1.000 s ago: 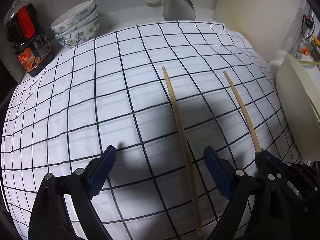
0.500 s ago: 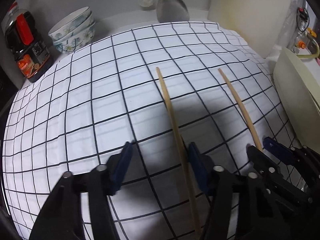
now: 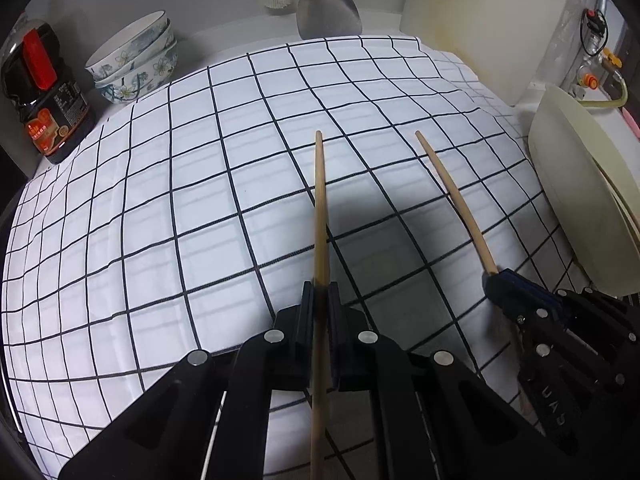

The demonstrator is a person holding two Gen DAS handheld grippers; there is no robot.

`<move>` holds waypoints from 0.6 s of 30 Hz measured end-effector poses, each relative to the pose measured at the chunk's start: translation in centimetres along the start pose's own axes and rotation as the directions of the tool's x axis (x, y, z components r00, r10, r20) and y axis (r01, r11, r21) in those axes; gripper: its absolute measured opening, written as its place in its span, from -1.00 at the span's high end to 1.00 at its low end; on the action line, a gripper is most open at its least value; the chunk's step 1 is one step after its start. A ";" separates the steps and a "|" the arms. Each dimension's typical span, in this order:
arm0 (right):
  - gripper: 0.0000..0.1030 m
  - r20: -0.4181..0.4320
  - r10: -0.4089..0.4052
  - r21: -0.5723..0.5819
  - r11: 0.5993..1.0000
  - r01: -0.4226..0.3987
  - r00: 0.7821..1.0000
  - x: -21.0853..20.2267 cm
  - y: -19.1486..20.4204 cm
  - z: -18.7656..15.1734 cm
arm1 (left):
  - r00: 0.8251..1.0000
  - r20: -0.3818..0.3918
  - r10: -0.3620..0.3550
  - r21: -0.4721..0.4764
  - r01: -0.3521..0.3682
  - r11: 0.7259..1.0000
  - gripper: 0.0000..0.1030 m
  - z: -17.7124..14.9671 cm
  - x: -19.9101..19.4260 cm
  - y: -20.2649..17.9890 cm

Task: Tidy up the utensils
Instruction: 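Carry the held chopsticks with both tools over the white basin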

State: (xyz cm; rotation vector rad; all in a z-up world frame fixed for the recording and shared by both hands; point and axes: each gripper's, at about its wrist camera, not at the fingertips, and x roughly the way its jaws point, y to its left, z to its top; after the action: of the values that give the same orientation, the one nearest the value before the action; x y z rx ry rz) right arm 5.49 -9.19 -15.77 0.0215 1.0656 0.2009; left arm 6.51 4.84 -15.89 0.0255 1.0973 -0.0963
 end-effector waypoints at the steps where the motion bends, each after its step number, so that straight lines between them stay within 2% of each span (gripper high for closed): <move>1: 0.88 0.003 0.005 0.006 1.000 -0.005 1.000 -0.4 0.0 0.0 | 1.000 0.000 0.001 0.003 -0.001 1.000 0.86 -0.1 -0.3 0.0; 11: 0.88 0.085 0.069 0.018 0.997 -0.070 0.994 -6.8 0.3 0.4 | 0.997 0.077 -0.024 0.025 0.022 0.999 0.86 0.8 -6.1 -0.8; 15: 0.87 0.136 0.066 0.026 0.997 -0.070 0.988 -9.9 -1.1 0.9 | 0.992 0.108 -0.063 0.036 0.059 0.998 0.86 2.2 -8.3 -2.7; 18: 0.87 0.167 0.050 0.069 0.996 -0.063 0.985 -11.9 -3.7 1.2 | 0.986 0.130 -0.101 0.059 0.093 0.994 0.86 3.6 -9.5 -4.9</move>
State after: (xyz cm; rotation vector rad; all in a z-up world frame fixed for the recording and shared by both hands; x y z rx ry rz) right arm 1.54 -14.79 -5.33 0.1336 0.9069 0.2068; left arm 4.95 0.34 -5.66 0.0128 0.9622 -0.2117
